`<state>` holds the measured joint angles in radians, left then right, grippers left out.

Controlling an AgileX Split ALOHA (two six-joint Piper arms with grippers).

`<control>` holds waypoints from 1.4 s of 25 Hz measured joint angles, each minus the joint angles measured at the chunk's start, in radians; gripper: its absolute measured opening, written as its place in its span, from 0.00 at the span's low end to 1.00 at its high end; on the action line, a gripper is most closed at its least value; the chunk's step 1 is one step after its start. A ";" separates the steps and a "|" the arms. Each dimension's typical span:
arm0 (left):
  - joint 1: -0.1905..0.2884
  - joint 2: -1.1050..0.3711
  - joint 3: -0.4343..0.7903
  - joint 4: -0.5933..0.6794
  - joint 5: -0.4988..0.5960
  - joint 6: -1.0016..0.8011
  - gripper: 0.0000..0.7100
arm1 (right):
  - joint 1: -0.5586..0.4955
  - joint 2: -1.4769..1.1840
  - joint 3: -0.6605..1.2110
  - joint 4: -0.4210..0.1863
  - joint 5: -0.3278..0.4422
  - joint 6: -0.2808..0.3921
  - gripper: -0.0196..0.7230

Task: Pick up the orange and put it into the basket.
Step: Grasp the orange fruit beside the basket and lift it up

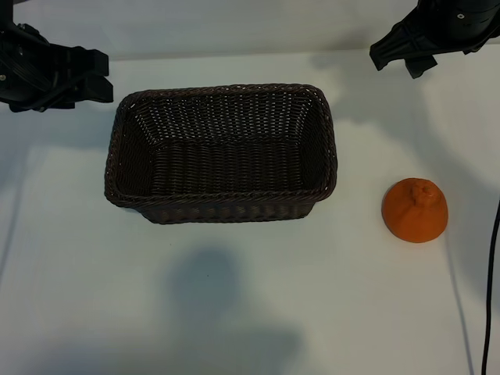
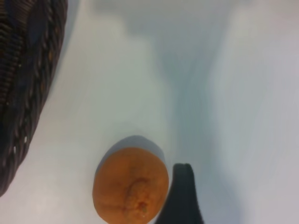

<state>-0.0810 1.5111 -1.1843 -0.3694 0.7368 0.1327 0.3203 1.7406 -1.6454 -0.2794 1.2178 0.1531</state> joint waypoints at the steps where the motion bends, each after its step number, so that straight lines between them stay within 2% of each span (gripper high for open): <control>1: 0.000 0.000 0.000 0.000 0.000 0.000 0.77 | 0.000 0.000 0.000 0.003 0.000 0.000 0.79; 4: 0.000 0.000 0.000 0.000 0.000 0.000 0.77 | 0.000 -0.004 0.026 0.011 -0.004 0.000 0.79; 9: 0.000 0.000 0.000 0.000 0.000 0.000 0.77 | 0.000 -0.009 0.189 0.016 -0.025 0.019 0.78; 16: 0.000 0.000 0.000 0.000 0.000 0.000 0.77 | -0.016 -0.009 0.368 0.019 -0.169 0.098 0.78; 20: 0.000 0.000 0.000 0.000 0.000 0.000 0.77 | -0.044 -0.009 0.459 0.055 -0.252 0.141 0.78; 26: 0.000 0.000 0.000 0.000 0.000 0.000 0.77 | -0.070 -0.010 0.546 0.139 -0.365 0.145 0.78; 35: 0.000 0.000 0.000 0.000 0.000 0.006 0.77 | -0.070 -0.010 0.598 0.168 -0.469 0.146 0.77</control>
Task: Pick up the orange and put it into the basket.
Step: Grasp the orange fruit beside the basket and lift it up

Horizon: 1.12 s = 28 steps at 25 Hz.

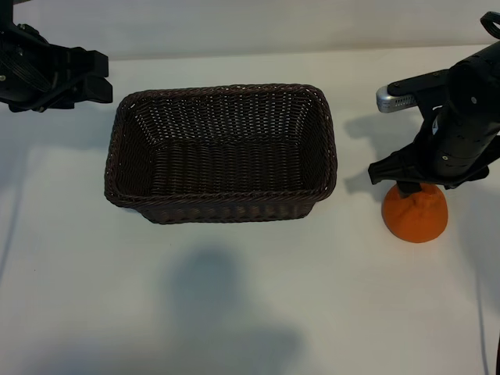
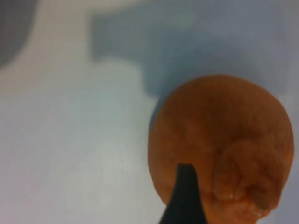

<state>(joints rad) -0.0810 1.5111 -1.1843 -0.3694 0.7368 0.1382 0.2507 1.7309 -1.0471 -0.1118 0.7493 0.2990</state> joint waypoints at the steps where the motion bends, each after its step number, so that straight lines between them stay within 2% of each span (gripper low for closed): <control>1: 0.000 0.000 0.000 0.000 0.000 0.000 0.77 | 0.000 0.000 0.000 0.002 -0.005 0.000 0.76; 7: 0.000 0.000 0.000 0.001 0.001 0.000 0.77 | 0.000 0.000 0.000 0.012 -0.019 0.001 0.71; 28: 0.000 0.000 0.000 0.001 0.016 0.000 0.77 | 0.000 0.002 0.000 0.013 -0.010 -0.001 0.71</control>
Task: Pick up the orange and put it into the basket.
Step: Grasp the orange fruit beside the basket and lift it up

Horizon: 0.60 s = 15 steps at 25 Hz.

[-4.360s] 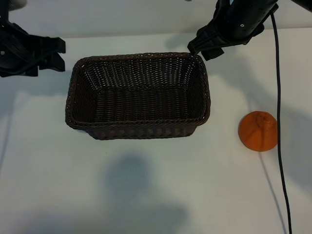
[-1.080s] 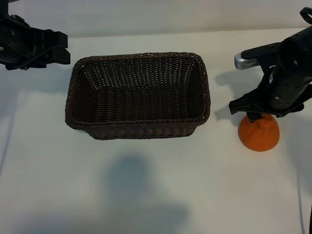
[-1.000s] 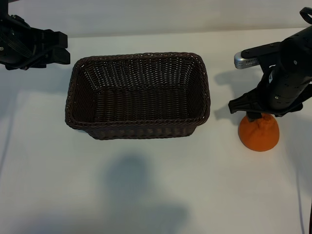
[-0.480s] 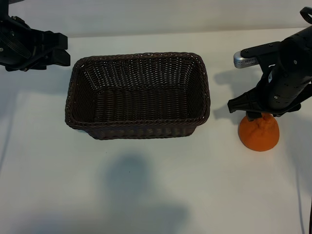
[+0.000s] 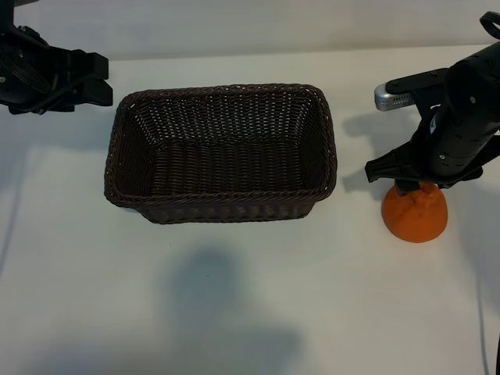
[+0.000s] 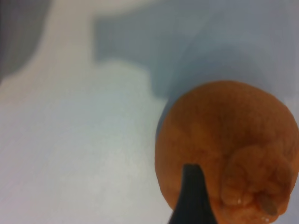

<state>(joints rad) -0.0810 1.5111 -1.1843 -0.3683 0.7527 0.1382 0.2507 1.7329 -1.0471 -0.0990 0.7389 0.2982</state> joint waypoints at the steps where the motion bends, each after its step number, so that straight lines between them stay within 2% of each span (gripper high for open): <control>1: 0.000 0.000 0.000 0.000 0.000 0.000 0.77 | 0.000 0.000 0.000 0.000 0.000 0.000 0.71; 15: 0.000 0.000 0.000 -0.018 -0.007 0.002 0.77 | 0.000 0.000 0.000 0.027 0.004 -0.012 0.71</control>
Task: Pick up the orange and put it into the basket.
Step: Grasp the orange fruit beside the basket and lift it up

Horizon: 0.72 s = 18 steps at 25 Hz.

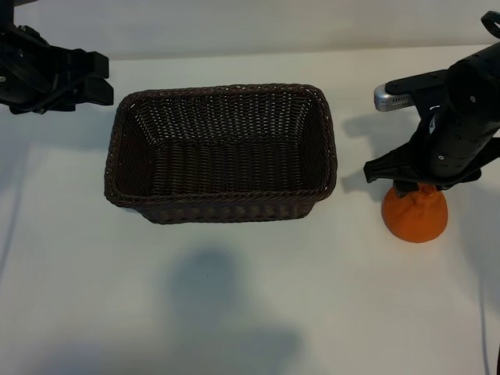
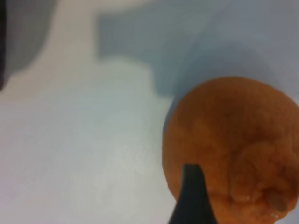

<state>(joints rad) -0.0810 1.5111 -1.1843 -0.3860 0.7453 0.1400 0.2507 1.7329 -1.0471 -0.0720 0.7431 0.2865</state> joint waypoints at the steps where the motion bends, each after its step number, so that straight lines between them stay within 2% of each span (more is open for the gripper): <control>1: 0.000 0.000 0.000 -0.014 -0.009 0.006 0.77 | 0.000 0.000 0.000 0.003 0.000 -0.002 0.71; 8: 0.000 0.000 0.000 -0.122 -0.062 0.078 0.77 | 0.000 0.000 0.000 0.028 0.004 -0.019 0.71; 14: 0.000 0.000 0.000 -0.133 -0.076 0.085 0.77 | 0.000 0.000 0.000 0.039 0.004 -0.036 0.71; 18: 0.000 0.000 0.000 -0.134 -0.076 0.085 0.77 | 0.000 0.000 0.000 0.037 0.003 -0.037 0.67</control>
<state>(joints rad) -0.0810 1.5111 -1.1843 -0.5197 0.6693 0.2255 0.2507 1.7329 -1.0471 -0.0346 0.7464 0.2497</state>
